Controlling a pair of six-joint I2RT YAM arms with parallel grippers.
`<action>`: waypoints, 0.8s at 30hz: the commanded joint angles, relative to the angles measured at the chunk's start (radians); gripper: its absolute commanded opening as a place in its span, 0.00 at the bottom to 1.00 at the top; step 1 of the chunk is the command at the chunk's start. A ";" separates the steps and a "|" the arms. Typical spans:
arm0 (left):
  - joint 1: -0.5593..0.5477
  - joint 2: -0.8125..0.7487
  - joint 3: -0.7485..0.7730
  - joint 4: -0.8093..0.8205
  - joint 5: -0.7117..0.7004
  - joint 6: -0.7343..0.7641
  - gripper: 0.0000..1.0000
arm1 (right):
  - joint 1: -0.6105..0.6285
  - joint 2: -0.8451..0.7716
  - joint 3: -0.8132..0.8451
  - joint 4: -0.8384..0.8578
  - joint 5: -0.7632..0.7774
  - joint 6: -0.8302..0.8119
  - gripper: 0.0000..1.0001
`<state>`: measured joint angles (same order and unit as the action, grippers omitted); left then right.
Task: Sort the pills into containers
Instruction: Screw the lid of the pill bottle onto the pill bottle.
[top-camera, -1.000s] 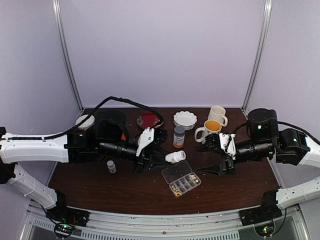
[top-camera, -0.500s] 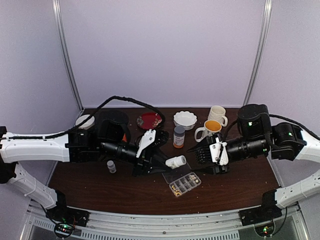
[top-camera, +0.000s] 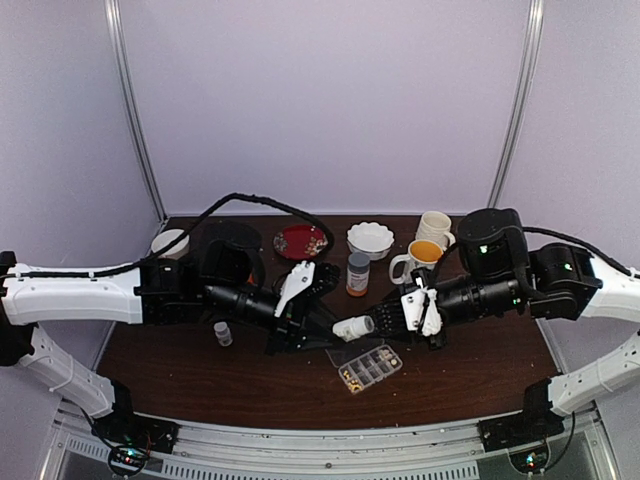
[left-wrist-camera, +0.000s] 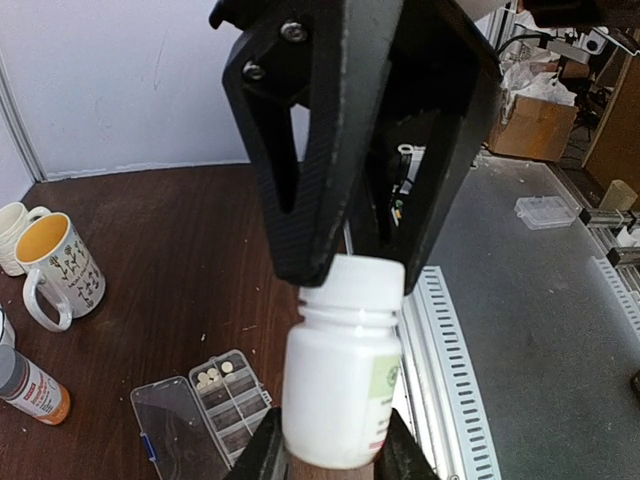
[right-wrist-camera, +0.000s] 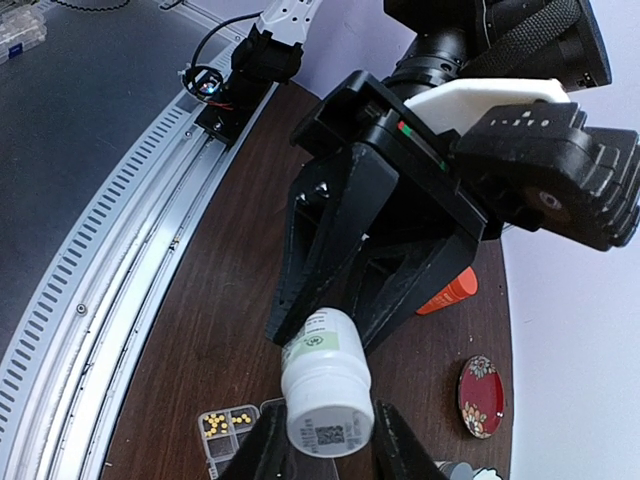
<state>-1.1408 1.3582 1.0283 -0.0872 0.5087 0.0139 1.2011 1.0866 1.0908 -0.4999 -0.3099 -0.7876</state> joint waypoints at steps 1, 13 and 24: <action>0.001 0.013 0.041 0.012 0.009 -0.010 0.00 | 0.008 0.009 0.037 0.002 -0.005 0.005 0.23; 0.001 -0.002 0.047 -0.010 -0.090 0.019 0.00 | 0.011 0.029 -0.004 0.136 0.047 0.431 0.06; 0.001 -0.011 0.081 -0.050 -0.327 0.139 0.00 | 0.012 0.013 -0.061 0.259 0.159 1.272 0.00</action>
<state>-1.1404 1.3441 1.0500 -0.1574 0.3183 0.0971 1.2018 1.1217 1.0664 -0.4019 -0.1871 0.0673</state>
